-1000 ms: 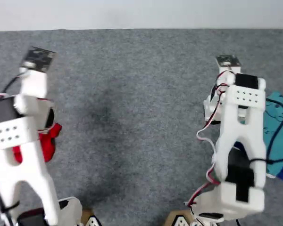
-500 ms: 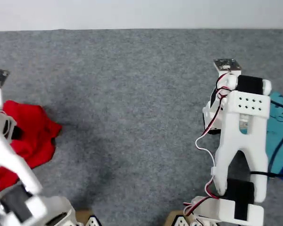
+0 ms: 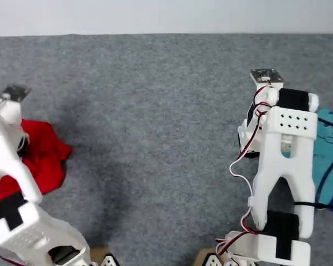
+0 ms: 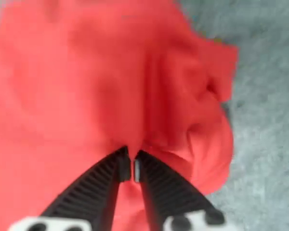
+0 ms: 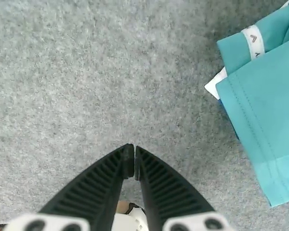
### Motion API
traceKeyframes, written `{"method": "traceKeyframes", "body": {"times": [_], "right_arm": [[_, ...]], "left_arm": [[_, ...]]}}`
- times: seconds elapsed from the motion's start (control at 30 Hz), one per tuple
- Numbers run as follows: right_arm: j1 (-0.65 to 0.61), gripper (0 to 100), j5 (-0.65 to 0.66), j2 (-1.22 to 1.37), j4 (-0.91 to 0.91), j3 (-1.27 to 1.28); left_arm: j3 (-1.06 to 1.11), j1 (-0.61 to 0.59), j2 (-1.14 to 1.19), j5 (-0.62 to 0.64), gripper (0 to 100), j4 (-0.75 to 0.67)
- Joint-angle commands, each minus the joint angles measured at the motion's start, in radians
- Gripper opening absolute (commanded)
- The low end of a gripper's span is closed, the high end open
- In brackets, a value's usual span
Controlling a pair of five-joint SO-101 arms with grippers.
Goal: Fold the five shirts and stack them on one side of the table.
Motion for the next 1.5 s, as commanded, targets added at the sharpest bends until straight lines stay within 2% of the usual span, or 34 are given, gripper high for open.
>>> {"method": "traceKeyframes", "body": {"times": [0.0,0.13,0.33,0.53,0.63,0.7,0.77,0.83,0.93,1.07,1.17,1.3,1.47], "right_arm": [[0.028,0.9,-0.009,-0.056,0.038,-0.054],[0.104,0.9,-0.008,-0.056,0.038,-0.054],[0.219,0.9,-0.005,-0.056,0.044,-0.054],[0.280,0.9,-0.003,-0.058,0.044,-0.054],[0.275,0.9,-0.003,-0.058,0.044,-0.054],[0.268,0.9,-0.003,-0.058,0.044,-0.054],[0.249,0.9,-0.003,-0.058,0.044,-0.054],[0.228,0.9,-0.003,-0.058,0.044,-0.054],[0.197,0.9,-0.003,-0.058,0.044,-0.054],[0.159,0.9,-0.003,-0.058,0.044,-0.054],[0.133,0.9,-0.003,-0.058,0.044,-0.054],[0.110,0.9,-0.003,-0.056,0.044,-0.054],[0.087,0.9,-0.003,-0.054,0.044,-0.054]], "left_arm": [[-0.130,0.075,-0.195,0.123,0,0.026],[-0.277,0.199,-0.350,0.285,0,0.021],[-0.466,0.517,-0.385,0.483,0,0.018],[-0.668,0.861,-0.376,0.535,0,0.026],[-0.711,0.973,-0.371,0.532,0,0.051],[-0.671,0.980,-0.358,0.534,0,0.084],[-0.581,0.936,-0.325,0.532,0,0.120],[-0.466,0.839,-0.287,0.532,0,0.138],[-0.277,0.657,-0.215,0.531,1,0.091],[-0.114,0.423,-0.115,0.494,14,-0.009],[-0.107,0.327,-0.052,0.453,18,-0.014],[-0.139,0.318,-0.037,0.376,18,0.077],[-0.222,0.468,-0.037,0.308,18,0.267]]}}
